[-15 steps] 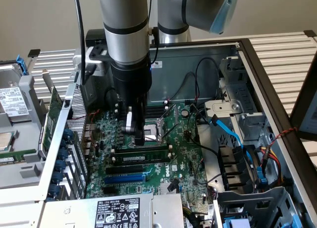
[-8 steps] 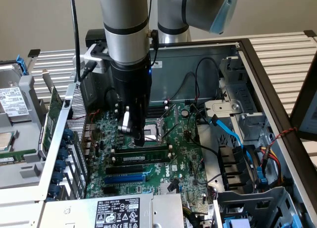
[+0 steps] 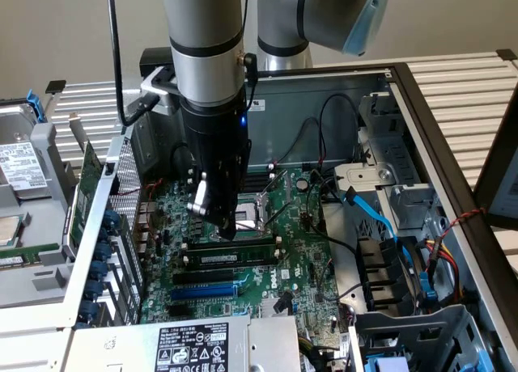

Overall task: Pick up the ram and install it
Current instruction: 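Press down the ram until it locks into place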

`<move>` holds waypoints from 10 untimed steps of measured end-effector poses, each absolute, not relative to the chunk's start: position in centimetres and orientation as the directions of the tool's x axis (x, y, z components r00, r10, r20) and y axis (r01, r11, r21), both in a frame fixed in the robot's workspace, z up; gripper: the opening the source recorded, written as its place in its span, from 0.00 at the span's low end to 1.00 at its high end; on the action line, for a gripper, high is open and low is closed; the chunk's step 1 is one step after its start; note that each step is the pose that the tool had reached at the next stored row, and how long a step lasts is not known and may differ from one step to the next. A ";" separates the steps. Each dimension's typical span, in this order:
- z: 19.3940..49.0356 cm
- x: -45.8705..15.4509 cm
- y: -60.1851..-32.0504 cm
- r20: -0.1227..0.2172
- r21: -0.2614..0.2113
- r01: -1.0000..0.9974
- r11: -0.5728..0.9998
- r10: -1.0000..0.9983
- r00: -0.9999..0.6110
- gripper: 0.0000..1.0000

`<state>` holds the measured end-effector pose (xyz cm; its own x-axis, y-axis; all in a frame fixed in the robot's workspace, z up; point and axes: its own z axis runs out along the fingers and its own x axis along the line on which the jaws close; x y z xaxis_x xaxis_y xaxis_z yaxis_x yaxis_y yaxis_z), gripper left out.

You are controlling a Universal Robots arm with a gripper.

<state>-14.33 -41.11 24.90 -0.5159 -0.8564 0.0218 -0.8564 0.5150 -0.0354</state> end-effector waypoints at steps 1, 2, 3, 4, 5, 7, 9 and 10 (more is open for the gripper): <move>24.9 -14.3 -41.1 0.022 -0.035 -0.848 0.528 -0.848 -0.529 0.10; 24.9 -14.3 -41.1 0.022 -0.035 -0.840 0.542 -0.839 -0.543 0.10; 24.9 -14.3 -41.1 0.022 -0.035 -0.831 0.555 -0.831 -0.556 0.10; 24.9 -14.3 -41.1 0.022 -0.035 -0.823 0.568 -0.822 -0.568 0.10; 24.9 -14.3 -41.1 0.022 -0.035 -0.814 0.580 -0.814 -0.581 0.10; 24.9 -14.3 -41.1 0.022 -0.035 -0.797 0.604 -0.796 -0.604 0.10; 25.0 -14.3 -41.1 0.022 -0.035 -0.779 0.626 -0.778 -0.627 0.10; 25.0 -14.3 -41.1 0.022 -0.035 -0.770 0.638 -0.769 -0.638 0.10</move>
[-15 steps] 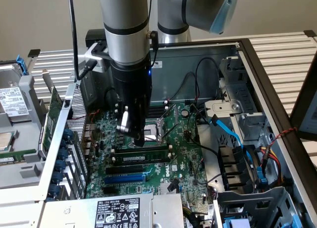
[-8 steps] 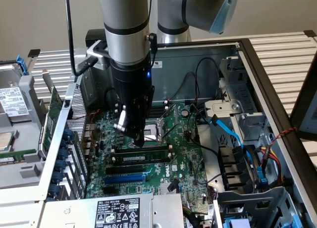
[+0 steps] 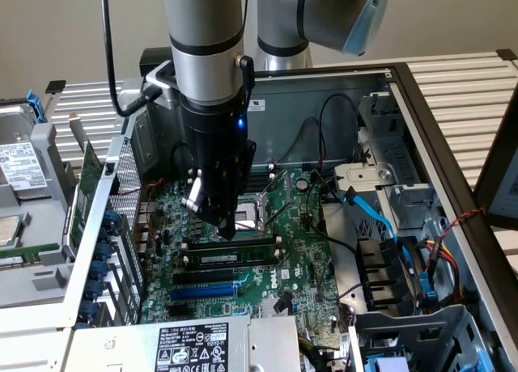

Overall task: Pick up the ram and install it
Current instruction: 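Press down the ram until it locks into place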

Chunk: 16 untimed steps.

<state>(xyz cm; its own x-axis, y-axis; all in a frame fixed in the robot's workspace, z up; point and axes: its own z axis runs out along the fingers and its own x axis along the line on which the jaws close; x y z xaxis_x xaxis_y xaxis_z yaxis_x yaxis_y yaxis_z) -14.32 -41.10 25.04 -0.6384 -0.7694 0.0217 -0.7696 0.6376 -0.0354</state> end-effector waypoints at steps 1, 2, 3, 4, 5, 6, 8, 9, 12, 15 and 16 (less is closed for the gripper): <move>25.1 -14.3 -41.1 0.022 -0.035 -0.760 0.648 -0.760 -0.649 0.10; 25.1 -14.3 -41.1 0.022 -0.035 -0.751 0.659 -0.751 -0.660 0.10; 25.1 -14.3 -41.1 0.021 -0.035 -0.742 0.669 -0.742 -0.670 0.10; 25.1 -14.3 -41.1 0.021 -0.035 -0.733 0.680 -0.732 -0.681 0.10; 25.1 -14.3 -41.1 0.021 -0.036 -0.724 0.689 -0.724 -0.690 0.10; 25.1 -14.3 -41.1 0.021 -0.036 -0.715 0.698 -0.715 -0.699 0.10; 25.1 -14.3 -41.1 0.021 -0.036 -0.697 0.716 -0.696 -0.717 0.10; 25.1 -14.3 -41.1 0.021 -0.037 -0.687 0.726 -0.687 -0.726 0.10; 25.1 -14.3 -41.1 0.020 -0.037 -0.656 0.754 -0.656 -0.755 0.10; 25.1 -14.3 -41.1 0.020 -0.037 -0.624 0.780 -0.624 -0.781 0.10; 25.1 -14.3 -41.1 0.020 -0.038 -0.614 0.789 -0.613 -0.789 0.10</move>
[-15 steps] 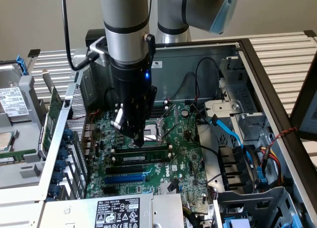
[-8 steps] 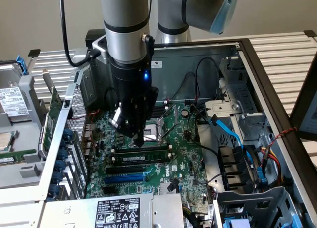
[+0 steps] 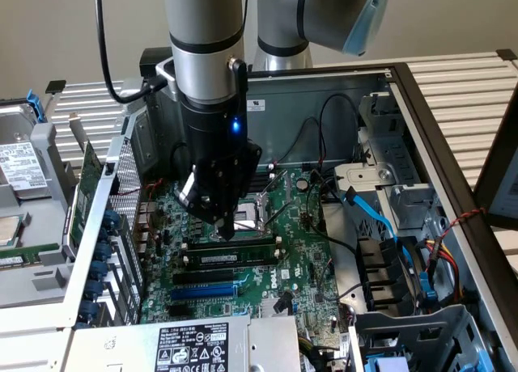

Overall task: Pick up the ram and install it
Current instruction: 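Press down the ram until it locks into place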

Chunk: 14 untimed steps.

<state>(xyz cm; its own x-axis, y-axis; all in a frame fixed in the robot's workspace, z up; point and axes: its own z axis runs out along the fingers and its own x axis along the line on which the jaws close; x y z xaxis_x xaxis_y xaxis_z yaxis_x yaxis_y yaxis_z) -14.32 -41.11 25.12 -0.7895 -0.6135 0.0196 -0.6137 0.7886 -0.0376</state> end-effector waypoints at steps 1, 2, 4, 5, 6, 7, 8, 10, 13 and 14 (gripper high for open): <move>25.1 -14.3 -41.1 0.019 -0.038 -0.603 0.797 -0.602 -0.798 0.10; 25.1 -14.3 -41.1 0.019 -0.038 -0.592 0.805 -0.592 -0.806 0.10; 25.1 -14.3 -41.1 0.019 -0.038 -0.570 0.821 -0.570 -0.822 0.10; 25.1 -14.3 -41.1 0.018 -0.038 -0.559 0.829 -0.558 -0.829 0.10; 25.1 -14.3 -41.1 0.018 -0.038 -0.547 0.836 -0.547 -0.837 0.10; 25.1 -14.3 -41.1 0.018 -0.039 -0.535 0.844 -0.535 -0.845 0.10; 25.1 -14.3 -41.1 0.018 -0.039 -0.524 0.851 -0.524 -0.852 0.10; 25.1 -14.3 -41.1 0.018 -0.039 -0.500 0.865 -0.500 -0.866 0.10; 25.1 -14.3 -41.1 0.017 -0.039 -0.463 0.885 -0.463 -0.886 0.10; 25.1 -14.3 -41.1 0.017 -0.039 -0.450 0.892 -0.450 -0.893 0.10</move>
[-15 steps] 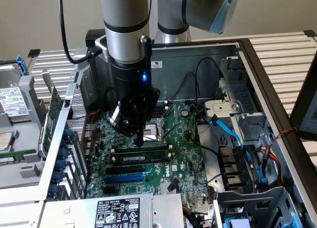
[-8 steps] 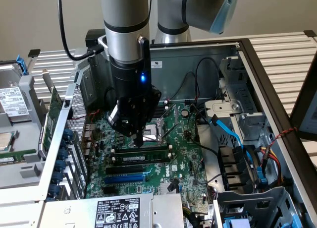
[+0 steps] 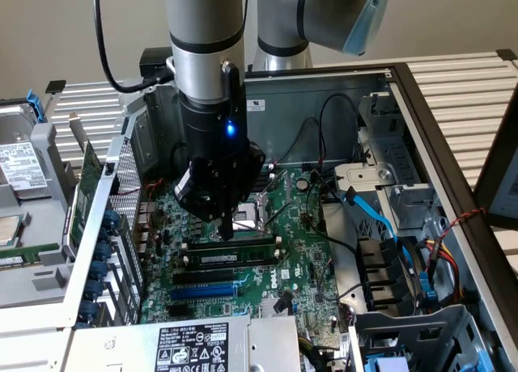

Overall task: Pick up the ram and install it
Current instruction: 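Press down the ram until it locks into place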

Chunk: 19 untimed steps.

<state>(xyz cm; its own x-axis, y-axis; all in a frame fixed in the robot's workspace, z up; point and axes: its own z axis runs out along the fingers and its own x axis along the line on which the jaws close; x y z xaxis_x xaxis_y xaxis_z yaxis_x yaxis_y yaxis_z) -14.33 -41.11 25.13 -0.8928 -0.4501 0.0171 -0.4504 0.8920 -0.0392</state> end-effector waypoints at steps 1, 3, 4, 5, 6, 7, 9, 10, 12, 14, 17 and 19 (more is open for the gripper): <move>25.1 -14.3 -41.1 0.017 -0.039 -0.438 0.898 -0.438 -0.899 0.10; 25.1 -14.3 -41.1 0.017 -0.039 -0.413 0.910 -0.413 -0.911 0.10; 25.1 -14.3 -41.1 0.017 -0.039 -0.401 0.915 -0.401 -0.916 0.10; 25.1 -14.3 -41.1 0.016 -0.039 -0.388 0.921 -0.388 -0.922 0.10; 25.1 -14.3 -41.1 0.016 -0.040 -0.375 0.926 -0.374 -0.927 0.10; 25.1 -14.3 -41.1 0.016 -0.040 -0.362 0.931 -0.362 -0.932 0.10; 25.1 -14.3 -41.1 0.016 -0.040 -0.337 0.941 -0.337 -0.941 0.10; 25.1 -14.3 -41.1 0.015 -0.040 -0.324 0.945 -0.324 -0.946 0.10; 25.1 -14.3 -41.1 0.015 -0.040 -0.298 0.954 -0.298 -0.955 0.10; 25.1 -14.3 -41.1 0.014 -0.040 -0.272 0.961 -0.272 -0.962 0.10; 25.1 -14.3 -41.1 0.014 -0.040 -0.233 0.972 -0.233 -0.972 0.10; 25.1 -14.3 -41.1 0.013 -0.040 -0.207 0.977 -0.207 -0.978 0.10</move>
